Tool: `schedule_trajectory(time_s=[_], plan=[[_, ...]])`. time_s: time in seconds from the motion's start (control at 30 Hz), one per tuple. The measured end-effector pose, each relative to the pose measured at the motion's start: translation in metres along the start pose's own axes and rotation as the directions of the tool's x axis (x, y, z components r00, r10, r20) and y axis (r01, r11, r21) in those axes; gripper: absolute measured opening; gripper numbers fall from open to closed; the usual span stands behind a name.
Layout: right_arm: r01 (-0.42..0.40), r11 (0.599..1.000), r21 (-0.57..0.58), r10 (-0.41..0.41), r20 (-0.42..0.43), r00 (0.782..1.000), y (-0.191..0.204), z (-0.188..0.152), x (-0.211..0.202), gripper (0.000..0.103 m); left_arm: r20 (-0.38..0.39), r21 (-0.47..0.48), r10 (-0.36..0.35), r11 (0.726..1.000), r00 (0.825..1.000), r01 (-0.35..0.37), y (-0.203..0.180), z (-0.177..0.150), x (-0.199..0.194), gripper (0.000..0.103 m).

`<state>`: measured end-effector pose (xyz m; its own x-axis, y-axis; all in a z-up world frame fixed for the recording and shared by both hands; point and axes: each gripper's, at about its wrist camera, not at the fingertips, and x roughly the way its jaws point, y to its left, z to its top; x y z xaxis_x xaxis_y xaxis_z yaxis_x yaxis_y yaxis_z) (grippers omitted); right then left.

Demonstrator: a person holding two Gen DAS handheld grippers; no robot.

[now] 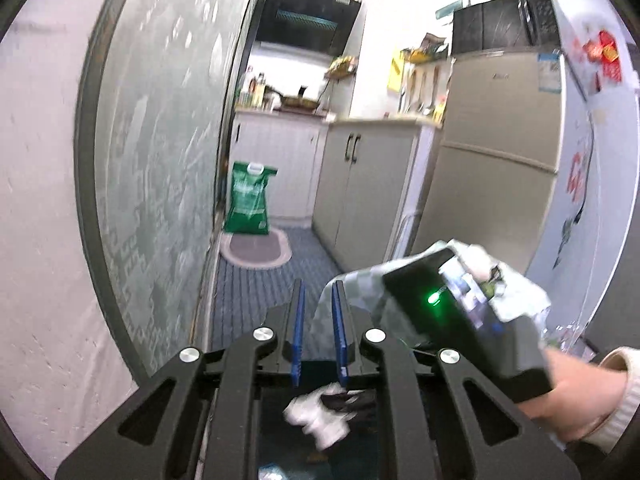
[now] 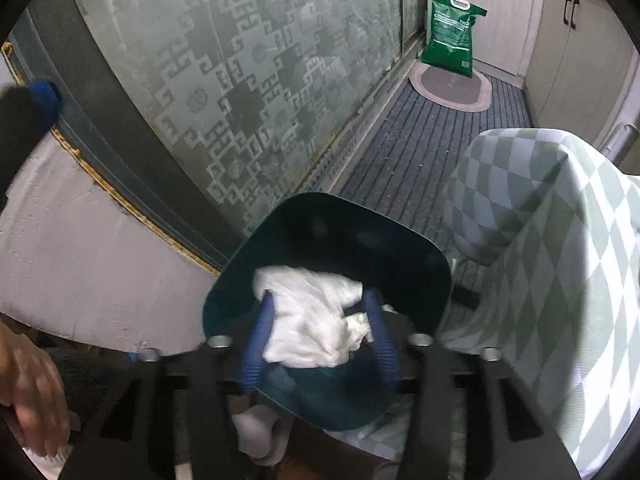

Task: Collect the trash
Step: 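Drop the ginger into the teal bin while the right tool drops the tissue there, then grasp the green lime half with the left tool while the right tool grasps white tissue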

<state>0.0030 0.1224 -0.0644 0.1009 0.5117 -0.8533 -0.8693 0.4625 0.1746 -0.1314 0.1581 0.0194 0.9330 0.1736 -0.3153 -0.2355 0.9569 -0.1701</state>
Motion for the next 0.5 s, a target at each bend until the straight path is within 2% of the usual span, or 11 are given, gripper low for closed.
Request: schedule_trajectory(time_s=[0.17,0.3,0.5], plan=[[-0.033,0.999,0.001,0.033,0.117,0.993,-0.003,0.005,-0.034,0.051,0.086,-0.018,-0.044,0.999,0.995,0.046,-0.011,0.013,-0.014,0.015],[-0.017,1.0,0.015,0.013,0.229,0.973,-0.017,0.002,-0.069,0.053,0.128,-0.023,-0.072,0.997,0.989,0.075,-0.019,0.019,-0.021,0.015],[0.028,0.996,0.084,-0.055,0.34,0.939,-0.055,-0.007,-0.106,0.064,0.132,-0.012,-0.116,0.993,0.984,0.119,-0.042,0.026,-0.008,0.016]])
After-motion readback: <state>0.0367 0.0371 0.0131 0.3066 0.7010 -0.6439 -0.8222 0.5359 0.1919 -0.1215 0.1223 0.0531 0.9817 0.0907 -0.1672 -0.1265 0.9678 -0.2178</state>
